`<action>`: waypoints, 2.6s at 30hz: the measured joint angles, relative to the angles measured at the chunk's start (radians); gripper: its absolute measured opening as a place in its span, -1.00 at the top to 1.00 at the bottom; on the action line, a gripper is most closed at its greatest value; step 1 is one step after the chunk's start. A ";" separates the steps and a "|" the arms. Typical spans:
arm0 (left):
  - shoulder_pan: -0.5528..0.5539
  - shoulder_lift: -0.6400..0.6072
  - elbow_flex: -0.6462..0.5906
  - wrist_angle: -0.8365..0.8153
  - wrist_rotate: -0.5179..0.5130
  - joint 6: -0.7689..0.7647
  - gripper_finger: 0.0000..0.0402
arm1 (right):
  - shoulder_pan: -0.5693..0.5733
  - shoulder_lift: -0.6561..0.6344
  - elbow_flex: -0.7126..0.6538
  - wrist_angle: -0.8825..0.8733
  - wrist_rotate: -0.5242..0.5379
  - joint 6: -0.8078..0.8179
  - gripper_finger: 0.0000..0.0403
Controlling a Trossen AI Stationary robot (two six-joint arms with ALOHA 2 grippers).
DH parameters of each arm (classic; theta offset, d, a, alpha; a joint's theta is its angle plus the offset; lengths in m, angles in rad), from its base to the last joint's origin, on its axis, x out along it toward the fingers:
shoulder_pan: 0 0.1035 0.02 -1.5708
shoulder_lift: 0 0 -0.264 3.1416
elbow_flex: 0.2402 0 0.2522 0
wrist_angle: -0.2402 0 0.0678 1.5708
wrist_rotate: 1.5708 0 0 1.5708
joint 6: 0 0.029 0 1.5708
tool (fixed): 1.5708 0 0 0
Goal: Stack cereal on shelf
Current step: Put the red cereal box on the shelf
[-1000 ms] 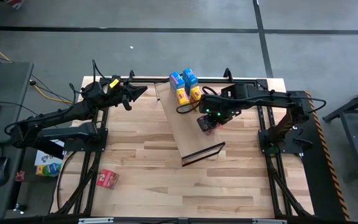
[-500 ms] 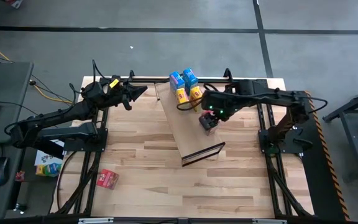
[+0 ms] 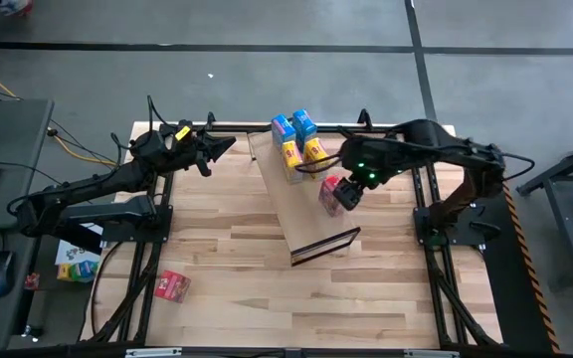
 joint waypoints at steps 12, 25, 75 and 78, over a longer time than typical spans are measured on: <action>0.000 0.000 0.000 0.000 -0.002 -0.023 1.00 | 0.098 -0.186 -0.001 0.000 0.257 0.007 -0.17; 0.000 0.000 0.000 0.000 -0.001 -0.021 1.00 | 0.228 -0.519 -0.488 0.128 0.345 0.209 0.52; -0.087 0.000 0.000 0.086 -0.228 -0.072 0.84 | 0.242 -1.273 -1.279 1.144 0.403 -0.381 1.00; -0.087 0.000 0.000 0.070 -0.231 -0.058 0.65 | 0.242 -1.272 -1.279 1.144 0.425 -0.333 1.00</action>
